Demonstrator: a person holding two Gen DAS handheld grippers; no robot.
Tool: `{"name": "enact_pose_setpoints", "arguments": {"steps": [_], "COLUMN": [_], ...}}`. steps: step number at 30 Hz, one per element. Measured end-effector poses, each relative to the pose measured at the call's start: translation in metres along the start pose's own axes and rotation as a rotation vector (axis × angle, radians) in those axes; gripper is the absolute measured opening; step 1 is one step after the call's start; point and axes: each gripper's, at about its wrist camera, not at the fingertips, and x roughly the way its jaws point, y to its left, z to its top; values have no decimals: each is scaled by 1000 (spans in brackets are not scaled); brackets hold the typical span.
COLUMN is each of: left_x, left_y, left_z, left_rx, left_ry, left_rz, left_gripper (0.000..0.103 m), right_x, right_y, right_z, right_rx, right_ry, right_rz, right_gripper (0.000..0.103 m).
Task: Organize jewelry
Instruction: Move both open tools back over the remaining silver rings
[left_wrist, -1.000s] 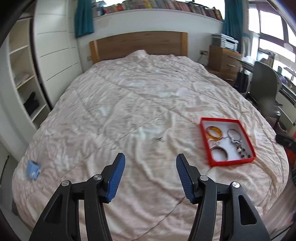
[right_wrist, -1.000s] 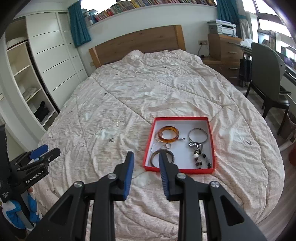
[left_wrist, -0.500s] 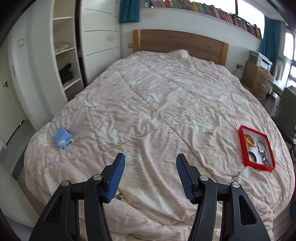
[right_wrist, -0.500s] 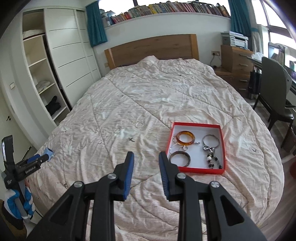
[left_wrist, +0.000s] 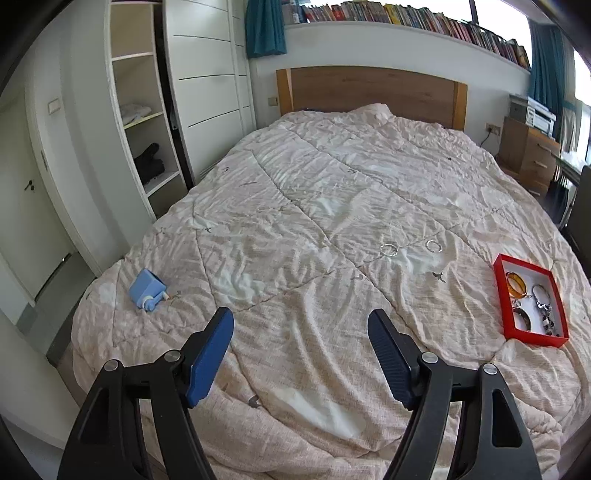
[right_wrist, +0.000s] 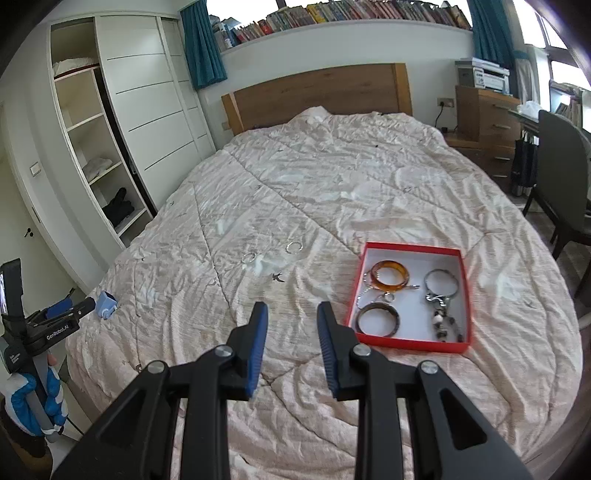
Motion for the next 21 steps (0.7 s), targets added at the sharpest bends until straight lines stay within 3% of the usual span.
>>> {"name": "enact_pose_setpoints", "arguments": {"steps": [21], "left_x": [91], "left_y": [-68], "left_z": [47], "left_rx": [111], "left_ry": [62], "left_rz": [-27], "left_gripper": [74], "right_x": [109], "right_y": [-15], "right_z": [43], "right_rx": [1], "right_ry": [82], "right_rz": [25], "right_gripper": [27]}}
